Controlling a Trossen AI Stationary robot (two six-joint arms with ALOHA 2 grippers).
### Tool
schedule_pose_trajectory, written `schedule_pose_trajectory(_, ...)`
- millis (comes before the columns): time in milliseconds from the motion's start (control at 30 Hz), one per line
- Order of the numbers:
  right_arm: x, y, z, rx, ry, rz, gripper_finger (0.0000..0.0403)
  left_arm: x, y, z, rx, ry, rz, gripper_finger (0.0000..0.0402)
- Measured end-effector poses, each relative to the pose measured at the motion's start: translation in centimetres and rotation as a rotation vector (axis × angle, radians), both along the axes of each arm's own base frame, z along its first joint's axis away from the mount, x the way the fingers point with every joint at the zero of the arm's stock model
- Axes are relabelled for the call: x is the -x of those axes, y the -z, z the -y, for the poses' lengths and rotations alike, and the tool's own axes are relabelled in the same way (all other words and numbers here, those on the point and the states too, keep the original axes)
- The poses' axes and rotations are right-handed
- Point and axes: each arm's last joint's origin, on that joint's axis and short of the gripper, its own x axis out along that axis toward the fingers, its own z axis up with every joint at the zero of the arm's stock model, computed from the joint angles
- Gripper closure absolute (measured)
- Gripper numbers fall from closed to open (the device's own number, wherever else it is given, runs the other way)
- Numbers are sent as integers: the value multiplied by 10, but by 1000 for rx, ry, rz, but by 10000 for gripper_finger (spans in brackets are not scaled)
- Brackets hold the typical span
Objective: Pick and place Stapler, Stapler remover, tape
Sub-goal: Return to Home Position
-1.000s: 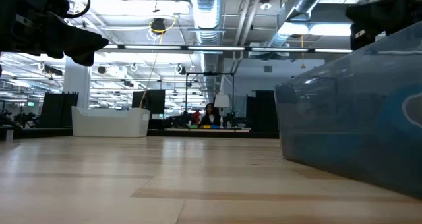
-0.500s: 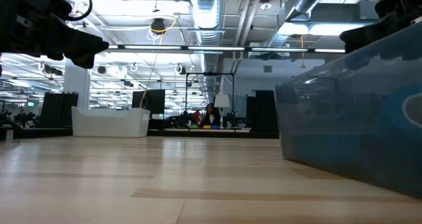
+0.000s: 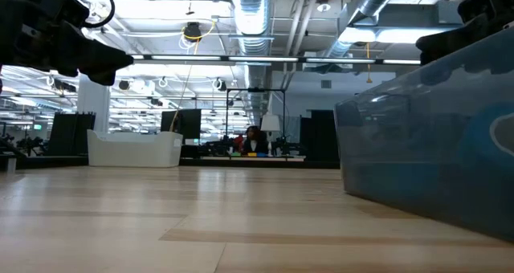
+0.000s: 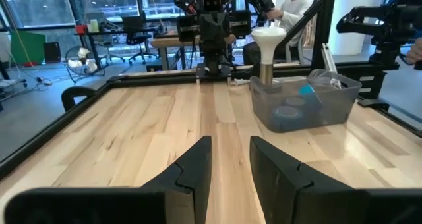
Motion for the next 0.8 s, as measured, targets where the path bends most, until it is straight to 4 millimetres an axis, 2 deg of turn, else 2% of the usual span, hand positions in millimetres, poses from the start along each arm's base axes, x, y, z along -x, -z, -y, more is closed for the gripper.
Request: schedule_pose_trajectory(800, 0, 0, 0, -11, 1, -3, 400, 0, 0, 0, 0, -7, 5, 307)
